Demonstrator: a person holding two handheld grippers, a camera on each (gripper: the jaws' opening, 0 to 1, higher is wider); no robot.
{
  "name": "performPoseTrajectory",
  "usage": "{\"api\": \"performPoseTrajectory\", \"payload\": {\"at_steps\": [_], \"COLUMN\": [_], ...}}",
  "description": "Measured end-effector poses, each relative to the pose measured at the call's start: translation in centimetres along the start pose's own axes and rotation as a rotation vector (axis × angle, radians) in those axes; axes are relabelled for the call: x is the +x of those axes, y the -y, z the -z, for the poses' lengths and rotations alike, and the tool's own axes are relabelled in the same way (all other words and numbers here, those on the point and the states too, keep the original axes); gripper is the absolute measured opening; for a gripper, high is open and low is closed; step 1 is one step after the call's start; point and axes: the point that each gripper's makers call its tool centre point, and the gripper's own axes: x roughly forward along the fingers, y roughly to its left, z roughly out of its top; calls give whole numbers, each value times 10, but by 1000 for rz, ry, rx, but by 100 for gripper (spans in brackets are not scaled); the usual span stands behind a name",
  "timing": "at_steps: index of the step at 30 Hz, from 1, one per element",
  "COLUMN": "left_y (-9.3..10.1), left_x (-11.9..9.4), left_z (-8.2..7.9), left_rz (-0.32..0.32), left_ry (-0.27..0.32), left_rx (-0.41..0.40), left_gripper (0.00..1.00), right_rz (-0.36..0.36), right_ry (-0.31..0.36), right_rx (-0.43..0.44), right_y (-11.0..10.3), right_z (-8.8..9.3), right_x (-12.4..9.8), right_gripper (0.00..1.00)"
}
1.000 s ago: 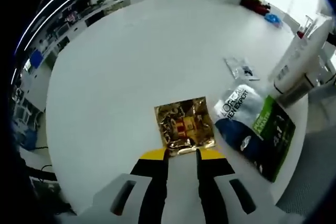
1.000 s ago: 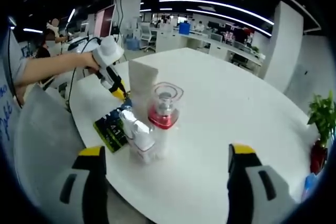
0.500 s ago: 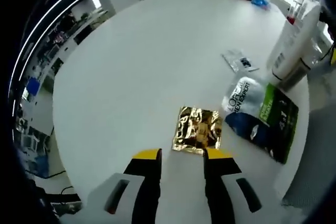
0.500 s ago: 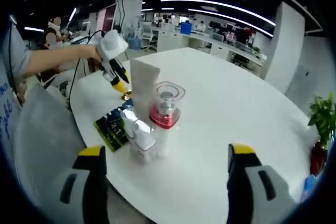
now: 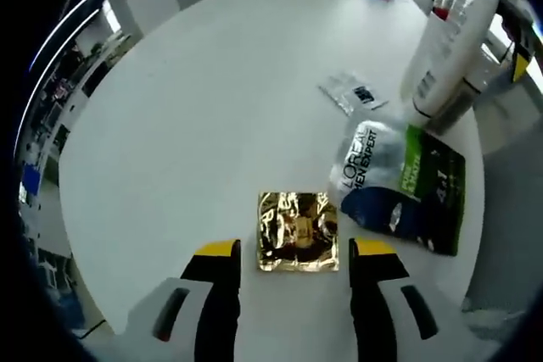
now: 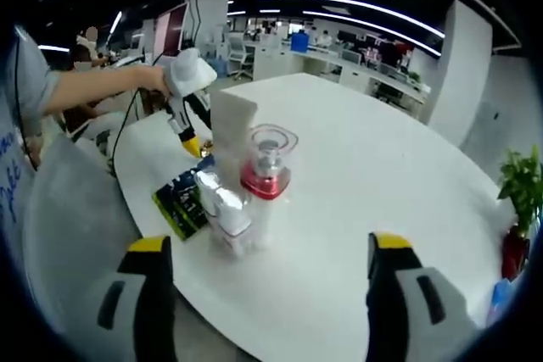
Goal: Arrange the skincare products in the storage area until every visible bottle or jar stands upright without overlapping.
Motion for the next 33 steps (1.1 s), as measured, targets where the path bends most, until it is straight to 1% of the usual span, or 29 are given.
{"api": "performPoseTrajectory", "payload": {"at_steps": [3,7,11,14,17,21,23,26,33], "left_y": [2,1,0,-1,-4,-5,-5,-8,-4], "left_x": [3,8,9,9,9,9,10,10,9], "left_z": [0,1,-2,-2,-2,-2,-2,-3,-1], "left_rz": [29,47,67,80,77,75,79,77,96], "left_ry": [-15,-38,-43,-61,-78,-88,-90,-87,-100], "left_rx": [34,43,54,66,87,84,92,86,104], "left_gripper": [48,47,46,46,42,40,40,37,36], "right_rz": [4,6,7,8,12,16,16,17,18], "right_ry": [2,3,4,2,-1,0,-2,-3,0], "right_rx": [4,6,8,10,14,17,18,16,17], "right_y": [1,2,2,2,3,5,5,5,5], "right_z": [-1,-1,-1,0,1,2,2,2,1], "right_x": [-1,-1,-2,-3,-3,-4,-4,-4,-5], "right_gripper": [96,96,96,96,96,96,96,96,96]}}
